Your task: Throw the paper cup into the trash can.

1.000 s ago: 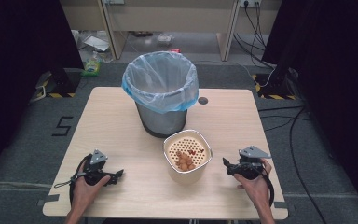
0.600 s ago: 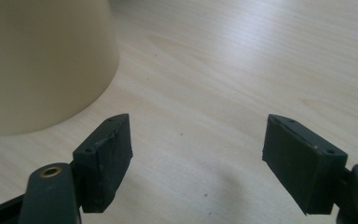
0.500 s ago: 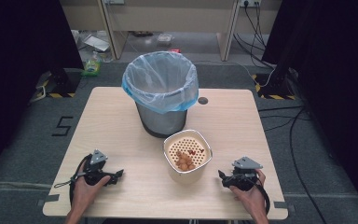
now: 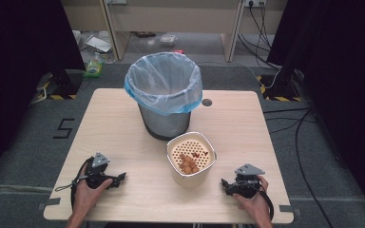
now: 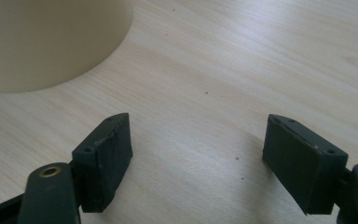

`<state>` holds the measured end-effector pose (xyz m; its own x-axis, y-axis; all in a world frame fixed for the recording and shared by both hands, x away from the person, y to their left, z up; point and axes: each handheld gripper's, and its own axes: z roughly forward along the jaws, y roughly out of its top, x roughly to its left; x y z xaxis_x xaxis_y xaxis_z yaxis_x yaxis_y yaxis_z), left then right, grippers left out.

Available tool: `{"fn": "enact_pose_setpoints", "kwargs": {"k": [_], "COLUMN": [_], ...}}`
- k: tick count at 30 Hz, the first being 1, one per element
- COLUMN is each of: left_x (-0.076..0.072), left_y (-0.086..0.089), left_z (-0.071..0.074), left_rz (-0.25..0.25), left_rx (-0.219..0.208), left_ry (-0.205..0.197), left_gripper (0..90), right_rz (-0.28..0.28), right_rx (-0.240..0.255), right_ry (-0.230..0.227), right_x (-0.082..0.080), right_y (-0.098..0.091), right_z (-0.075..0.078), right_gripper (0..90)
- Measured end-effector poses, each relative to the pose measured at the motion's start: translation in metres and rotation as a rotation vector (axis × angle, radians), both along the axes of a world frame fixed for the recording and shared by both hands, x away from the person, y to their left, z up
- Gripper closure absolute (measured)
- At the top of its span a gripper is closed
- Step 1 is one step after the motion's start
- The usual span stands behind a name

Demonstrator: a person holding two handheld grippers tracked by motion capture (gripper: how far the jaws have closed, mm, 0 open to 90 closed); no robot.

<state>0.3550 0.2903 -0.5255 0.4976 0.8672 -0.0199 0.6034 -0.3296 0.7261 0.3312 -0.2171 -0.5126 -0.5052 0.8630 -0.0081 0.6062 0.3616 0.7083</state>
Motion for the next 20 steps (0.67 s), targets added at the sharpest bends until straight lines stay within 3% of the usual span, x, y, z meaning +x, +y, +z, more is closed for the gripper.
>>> {"fn": "enact_pose_setpoints", "kwargs": {"k": [20], "left_x": [-0.0004], "left_y": [0.0002], "left_z": [0.0], "left_rz": [-0.001], "left_rx": [0.0], "left_ry": [0.0], "left_gripper": [0.0], "right_rz": [0.009], "right_rx": [0.014], "right_ry": [-0.019], "right_x": [0.0004], "right_y": [-0.0002], "right_z": [-0.0026], "right_gripper": [21.2]}}
